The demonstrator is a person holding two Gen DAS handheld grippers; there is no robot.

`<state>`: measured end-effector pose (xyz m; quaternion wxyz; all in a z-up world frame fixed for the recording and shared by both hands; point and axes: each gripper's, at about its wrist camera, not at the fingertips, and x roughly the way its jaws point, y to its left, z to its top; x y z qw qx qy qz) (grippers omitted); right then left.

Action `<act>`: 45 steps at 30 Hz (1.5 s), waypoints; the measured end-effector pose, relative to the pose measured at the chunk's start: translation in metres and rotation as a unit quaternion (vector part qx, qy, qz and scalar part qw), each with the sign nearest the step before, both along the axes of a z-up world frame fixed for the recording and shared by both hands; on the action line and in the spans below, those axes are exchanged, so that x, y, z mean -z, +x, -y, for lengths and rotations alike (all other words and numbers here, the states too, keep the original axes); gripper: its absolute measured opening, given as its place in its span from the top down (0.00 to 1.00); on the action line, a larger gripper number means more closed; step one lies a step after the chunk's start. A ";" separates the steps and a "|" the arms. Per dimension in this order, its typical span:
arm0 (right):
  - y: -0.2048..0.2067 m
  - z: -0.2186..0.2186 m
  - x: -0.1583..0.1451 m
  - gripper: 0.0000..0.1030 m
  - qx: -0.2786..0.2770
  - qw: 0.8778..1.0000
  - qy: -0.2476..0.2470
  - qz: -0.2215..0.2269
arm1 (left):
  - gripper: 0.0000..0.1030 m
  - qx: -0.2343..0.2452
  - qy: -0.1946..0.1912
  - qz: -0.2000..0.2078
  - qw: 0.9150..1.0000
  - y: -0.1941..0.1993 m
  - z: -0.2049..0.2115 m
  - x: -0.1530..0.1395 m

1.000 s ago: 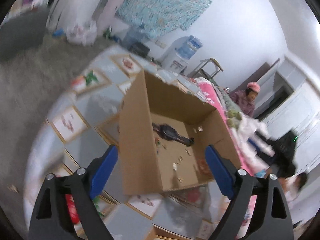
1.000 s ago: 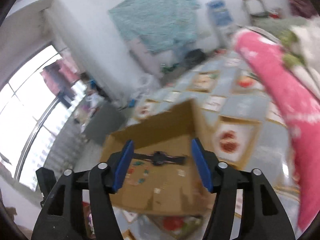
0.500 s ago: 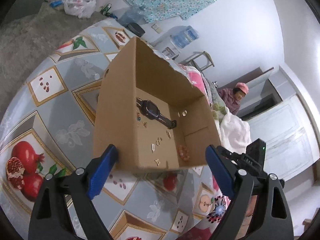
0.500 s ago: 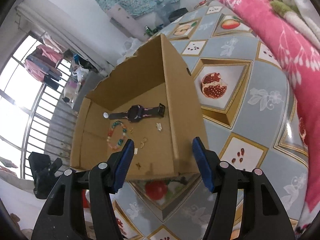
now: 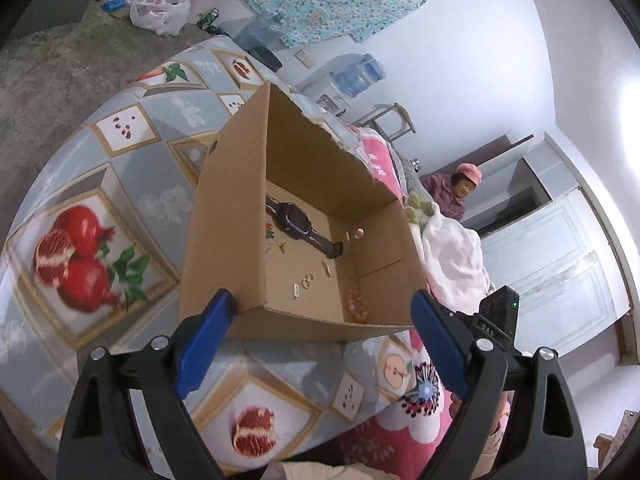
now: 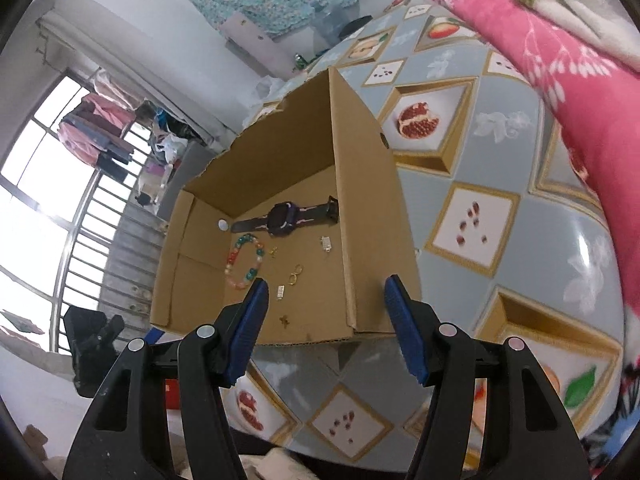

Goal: Organize jewelry

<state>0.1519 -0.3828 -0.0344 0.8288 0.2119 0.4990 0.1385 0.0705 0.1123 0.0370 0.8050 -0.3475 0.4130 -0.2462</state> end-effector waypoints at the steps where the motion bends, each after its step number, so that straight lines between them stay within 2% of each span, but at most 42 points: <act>1: -0.002 -0.001 0.000 0.43 0.001 1.000 -0.005 0.002 | 0.15 0.001 -0.001 0.000 1.000 -0.004 0.001 -0.001; 5: -0.013 0.000 0.000 0.43 0.002 1.000 -0.019 0.010 | 0.15 0.006 0.002 0.005 1.000 -0.020 0.003 -0.002; 11: -0.019 0.005 0.000 0.43 0.017 0.999 -0.009 0.026 | 0.15 0.014 0.012 0.018 1.000 -0.034 0.010 -0.004; 12: -0.023 0.005 -0.002 0.43 0.026 0.999 -0.012 0.031 | 0.15 0.008 0.021 0.025 0.999 -0.038 0.010 -0.007; 14: -0.035 0.005 -0.011 0.43 0.051 0.996 -0.041 0.058 | 0.14 -0.010 0.063 0.053 0.997 -0.046 0.013 -0.018; 16: -0.053 0.003 -0.022 0.42 0.073 0.990 -0.073 0.091 | 0.13 -0.029 0.126 0.099 0.987 -0.061 0.020 -0.033; 18: -0.074 -0.001 -0.031 0.37 0.093 0.983 -0.101 0.121 | 0.07 -0.046 0.192 0.140 0.970 -0.075 0.032 -0.049; 21: -0.097 -0.012 -0.043 0.30 0.105 0.973 -0.139 0.154 | 0.05 -0.051 0.236 0.176 0.954 -0.088 0.049 -0.065; 23: -0.113 -0.022 -0.052 0.25 0.097 0.967 -0.155 0.179 | 0.05 -0.060 0.248 0.190 0.948 -0.094 0.056 -0.072; 26: -0.129 -0.033 -0.058 0.18 0.086 0.961 -0.165 0.206 | 0.05 -0.088 0.269 0.194 0.939 -0.100 0.065 -0.080; 29: -0.138 -0.043 -0.060 0.11 0.079 0.958 -0.176 0.213 | 0.05 -0.122 0.303 0.185 0.927 -0.102 0.073 -0.085; 31: -0.141 -0.050 -0.059 0.09 0.073 0.957 -0.184 0.212 | 0.05 -0.139 0.329 0.182 0.916 -0.103 0.079 -0.087; 33: -0.140 -0.057 -0.055 0.08 0.064 0.960 -0.191 0.193 | 0.05 -0.148 0.344 0.179 0.910 -0.103 0.081 -0.087; 36: -0.138 -0.064 -0.047 0.08 0.048 0.969 -0.183 0.160 | 0.05 -0.158 0.345 0.155 0.912 -0.097 0.078 -0.085; 39: -0.136 -0.073 -0.040 0.08 0.039 0.969 -0.200 0.142 | 0.05 -0.170 0.341 0.136 0.915 -0.098 0.076 -0.079; 45: -0.126 -0.081 -0.019 0.08 0.022 0.967 -0.234 0.098 | 0.05 -0.133 0.330 0.050 0.933 -0.084 0.084 -0.048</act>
